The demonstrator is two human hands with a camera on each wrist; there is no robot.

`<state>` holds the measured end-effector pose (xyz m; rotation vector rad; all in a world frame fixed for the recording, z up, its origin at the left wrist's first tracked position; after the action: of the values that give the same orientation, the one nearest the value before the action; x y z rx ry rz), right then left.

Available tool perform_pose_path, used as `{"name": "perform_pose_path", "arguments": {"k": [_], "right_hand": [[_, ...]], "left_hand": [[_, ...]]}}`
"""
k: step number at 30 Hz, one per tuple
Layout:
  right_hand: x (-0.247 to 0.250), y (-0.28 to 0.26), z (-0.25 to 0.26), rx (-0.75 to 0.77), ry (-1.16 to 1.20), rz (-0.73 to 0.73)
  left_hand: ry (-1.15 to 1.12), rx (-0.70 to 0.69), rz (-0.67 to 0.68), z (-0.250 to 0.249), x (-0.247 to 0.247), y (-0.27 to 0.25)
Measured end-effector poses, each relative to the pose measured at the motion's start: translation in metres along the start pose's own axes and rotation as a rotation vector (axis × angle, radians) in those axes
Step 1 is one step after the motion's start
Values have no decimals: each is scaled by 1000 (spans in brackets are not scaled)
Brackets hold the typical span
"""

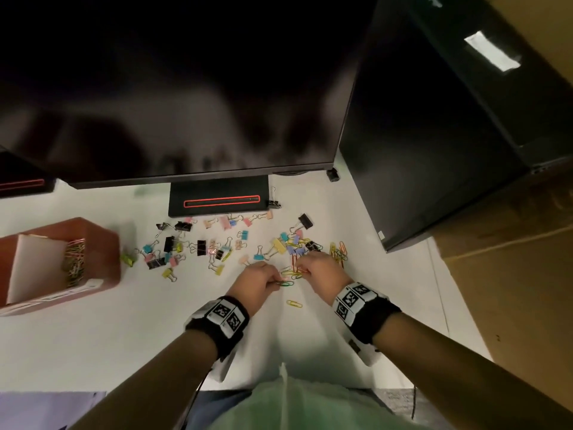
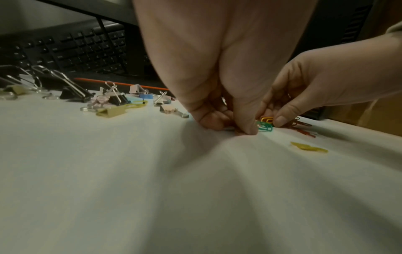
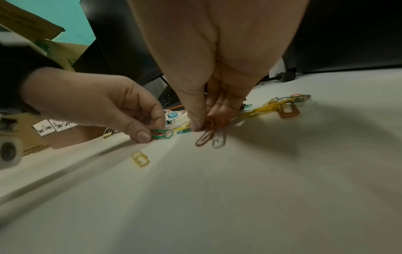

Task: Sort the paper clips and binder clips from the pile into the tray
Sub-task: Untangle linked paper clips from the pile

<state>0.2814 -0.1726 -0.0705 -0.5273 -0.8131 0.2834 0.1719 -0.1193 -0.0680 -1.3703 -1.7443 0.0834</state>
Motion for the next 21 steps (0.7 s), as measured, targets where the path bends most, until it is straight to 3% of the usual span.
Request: {"name": "perform_pose_path", "arguments": {"k": [8, 14, 21], "right_hand": [[-2, 16, 1, -86, -100, 131], [-2, 12, 6, -102, -127, 134], [-1, 0, 22, -63, -85, 131]], "left_hand": [[114, -9, -13, 0, 5, 4], [168, -63, 22, 3, 3, 5], [-5, -92, -82, 12, 20, -11]]}}
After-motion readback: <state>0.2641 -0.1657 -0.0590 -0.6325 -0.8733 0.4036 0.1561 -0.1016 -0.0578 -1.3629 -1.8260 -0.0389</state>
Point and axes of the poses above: each hand's wrist, its own y-axis towards the middle knuckle, its own x-axis out of the back of the hand, z = x × y, the point moved 9 cm from there along y, towards the middle knuckle, and after that the axes turned 14 degrees about z, right-handed, at the moved point
